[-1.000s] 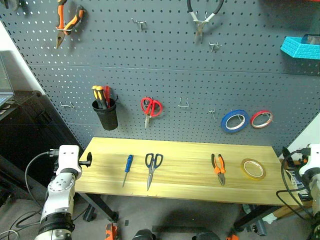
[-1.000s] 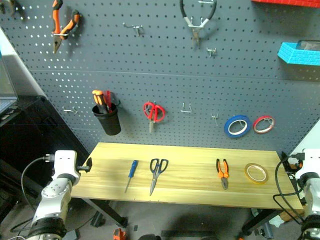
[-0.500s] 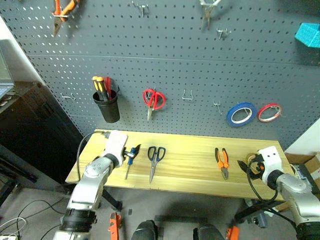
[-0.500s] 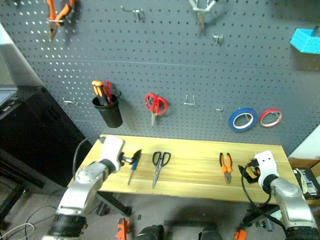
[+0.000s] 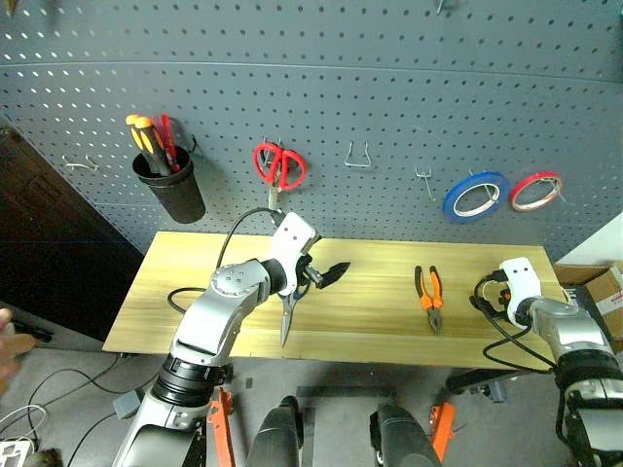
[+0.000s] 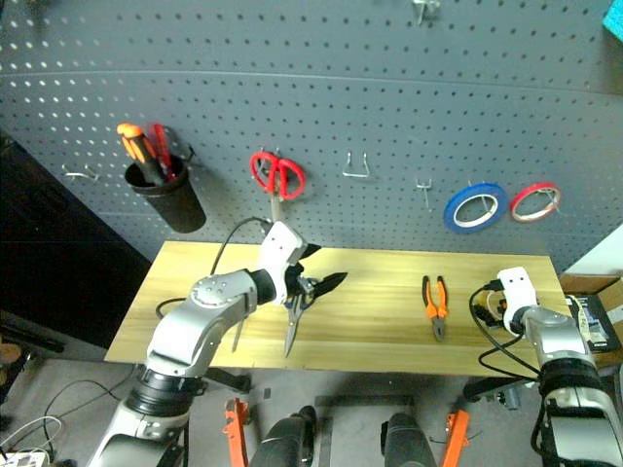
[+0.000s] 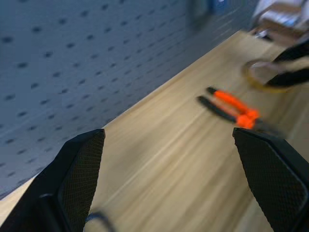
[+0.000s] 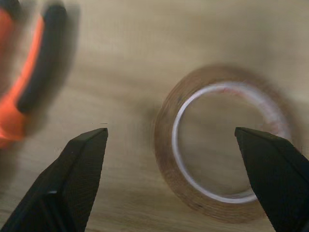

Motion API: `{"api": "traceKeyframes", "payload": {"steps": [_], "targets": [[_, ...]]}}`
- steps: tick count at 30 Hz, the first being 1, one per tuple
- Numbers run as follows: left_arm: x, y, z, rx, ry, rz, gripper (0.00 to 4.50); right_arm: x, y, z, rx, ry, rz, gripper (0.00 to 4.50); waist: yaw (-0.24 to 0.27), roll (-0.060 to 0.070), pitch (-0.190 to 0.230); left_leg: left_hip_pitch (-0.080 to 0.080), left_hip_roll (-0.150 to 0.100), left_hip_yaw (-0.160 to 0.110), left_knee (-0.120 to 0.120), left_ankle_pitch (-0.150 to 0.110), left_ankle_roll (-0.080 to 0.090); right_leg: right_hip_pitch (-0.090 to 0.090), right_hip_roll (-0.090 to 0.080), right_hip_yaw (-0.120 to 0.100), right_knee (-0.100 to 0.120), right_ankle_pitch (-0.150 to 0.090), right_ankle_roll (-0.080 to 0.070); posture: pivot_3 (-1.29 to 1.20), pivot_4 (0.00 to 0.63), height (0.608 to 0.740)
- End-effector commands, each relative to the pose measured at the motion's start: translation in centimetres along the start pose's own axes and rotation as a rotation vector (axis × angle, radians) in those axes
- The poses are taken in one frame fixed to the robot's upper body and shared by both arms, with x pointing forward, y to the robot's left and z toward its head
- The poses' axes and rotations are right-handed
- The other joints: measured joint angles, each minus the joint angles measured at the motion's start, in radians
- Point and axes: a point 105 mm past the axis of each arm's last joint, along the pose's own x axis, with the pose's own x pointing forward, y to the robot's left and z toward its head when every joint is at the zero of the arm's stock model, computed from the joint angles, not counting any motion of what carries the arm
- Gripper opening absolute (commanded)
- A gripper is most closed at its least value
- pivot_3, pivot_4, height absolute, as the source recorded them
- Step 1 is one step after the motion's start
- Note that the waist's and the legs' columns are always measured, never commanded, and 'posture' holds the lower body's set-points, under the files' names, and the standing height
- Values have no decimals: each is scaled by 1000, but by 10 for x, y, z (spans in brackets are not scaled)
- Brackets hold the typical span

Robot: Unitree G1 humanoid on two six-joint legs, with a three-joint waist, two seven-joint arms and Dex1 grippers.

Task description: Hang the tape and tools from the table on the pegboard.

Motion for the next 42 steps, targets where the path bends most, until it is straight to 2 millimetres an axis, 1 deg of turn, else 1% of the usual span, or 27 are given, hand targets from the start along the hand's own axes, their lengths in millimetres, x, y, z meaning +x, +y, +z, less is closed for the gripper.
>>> {"api": "traceKeyframes", "payload": {"steps": [1, 3, 5, 7, 10, 12, 15, 20, 21, 23, 26, 29, 31, 33, 34, 36, 37, 38, 39, 40, 41, 42], "targets": [[-1, -15, 25, 121, -66, -72, 4484, 4, -6, 2, -6, 23, 5, 4500, 1, -1, 13, 0, 0, 0, 0, 0, 0, 0, 0, 0, 0, 0, 0, -67, 305, 740], [-4, -26, 30, 106, -93, -142, 4484, 7, -3, 1, -10, 45, 29, 4500, 0, -3, 19, -1, 0, 1, 0, 0, 0, -1, 0, 1, 0, 0, 0, -56, 310, 740], [-13, -41, 38, 136, -148, -243, 4484, 8, 1, 0, -21, 71, 62, 4500, 1, -8, 27, -1, 0, 1, 0, 0, 0, -1, 0, 1, 0, 0, 0, -49, 313, 740], [-23, -54, 40, 102, -151, -369, 4484, 9, 4, -5, -14, 111, 100, 4500, 1, -9, 29, -1, 0, 1, 0, 0, 0, -1, 0, 1, 0, 0, 0, -46, 311, 740], [-31, -56, 43, 96, -154, -432, 4500, 8, 7, -10, -34, 151, 126, 3939, 5, -9, 29, -1, 1, 1, 0, 0, -1, -1, 0, 0, 0, 0, 0, -40, 306, 740], [-36, -55, 42, 92, -156, -459, 4500, 9, 8, -10, -37, 156, 129, 3289, 8, -10, 29, -1, 1, 1, 0, -1, -1, -1, 0, 0, 0, 0, 0, -37, 300, 740], [-44, -53, 39, 71, -152, -498, 4500, 10, 9, -9, -47, 157, 126, 2197, 9, -10, 30, -1, 1, 1, 1, 0, -1, 0, 0, 0, -1, 0, 1, -32, 291, 740], [-54, -53, 26, 150, -94, -576, 4500, 12, 4, -8, -74, 137, 75, 522, 10, -11, 29, 0, 1, 0, 1, 0, -1, 0, 0, 0, -1, 0, 1, -29, 269, 740], [-55, -52, 22, 185, -70, -590, 4500, 12, 1, -6, -103, 123, 49, 438, 10, -11, 29, 0, 1, 0, 1, 0, -1, 0, 0, 0, -1, 0, 1, -32, 260, 740], [-56, -49, 13, 258, -30, -606, 4500, 11, -3, -1, -167, 93, 25, 439, 10, -11, 28, 0, 1, 1, 1, 0, -1, 0, 0, 1, -1, 1, 1, -38, 250, 740], [-53, -44, 9, 324, -29, -603, 4500, 5, -7, 14, -243, 11, 25, 439, 12, -11, 28, -1, 1, 1, 1, 0, -1, 0, 0, 1, -1, 1, 1, -47, 234, 740], [-53, -43, 11, 320, -27, -626, 4500, -18, -19, 38, -367, -126, -43, 439, 23, -7, 26, -4, 0, 1, 1, 0, -1, -4, -1, 1, -1, 1, 2, -52, 216, 740], [-51, -39, 14, 331, -44, -612, 4500, -45, -17, 46, -443, -211, -86, 439, 29, -3, 25, -16, 0, 1, 2, 1, -2, -18, -1, 1, 3, 2, 3, -60, 215, 740], [-49, -32, 20, 358, -77, -579, 4500, -79, 3, 43, -471, -281, -97, 439, 40, -2, 25, -18, -1, 1, 2, 1, -3, -21, -1, 1, 7, 1, 3, -72, 215, 740], [-48, -30, 22, 368, -89, -568, 4500, -91, 11, 40, -471, -295, -102, 439, 41, -2, 24, -20, -1, 0, 2, 1, -3, -24, -2, 0, 12, -2, 6, -81, 214, 740], [-47, -24, 26, 382, -116, -546, 4500, -117, 52, 34, -502, -373, -124, 439, 36, -3, 24, -20, 0, -1, 2, 0, -3, -25, -1, -1, 15, -4, 6, -98, 219, 740], [-46, -23, 28, 387, -125, -542, 4500, -128, 66, 35, -505, -410, -139, 439, 31, -3, 23, -20, 0, -1, 2, 1, -4, -26, -1, -1, 17, -5, 5, -98, 219, 740], [-47, -21, 30, 388, -146, -536, 4500, -140, 93, 45, -508, -514, -153, 439, 23, -3, 23, -19, 1, -1, 2, 1, -4, -26, 0, -1, 18, -6, 4, -117, 225, 740], [-47, -20, 32, 389, -160, -534, 4500, -149, 109, 52, -500, -585, -164, 439, 8, -3, 23, -19, 2, -2, 2, 1, -4, -26, 1, 0, 18, -7, 5, -117, 225, 740], [-49, -19, 37, 366, -201, -523, 4500, -158, 130, 68, -526, -685, -169, 439, -3, -3, 23, -18, 2, -2, 1, 1, -5, -27, 1, 0, 18, -8, 6, -129, 231, 740], [-50, -19, 41, 349, -230, -516, 4500, -166, 143, 77, -542, -753, -175, 439, -14, -3, 23, -18, 2, -1, 2, 2, -6, -27, 1, 2, 18, -7, 5, -129, 231, 740], [-51, -19, 44, 323, -249, -514, 4500, -170, 151, 84, -554, -788, -177, 439, -23, -3, 23, -18, 2, -1, 2, 3, -8, -28, 0, 3, 18, -5, 4, -133, 230, 740]]}}
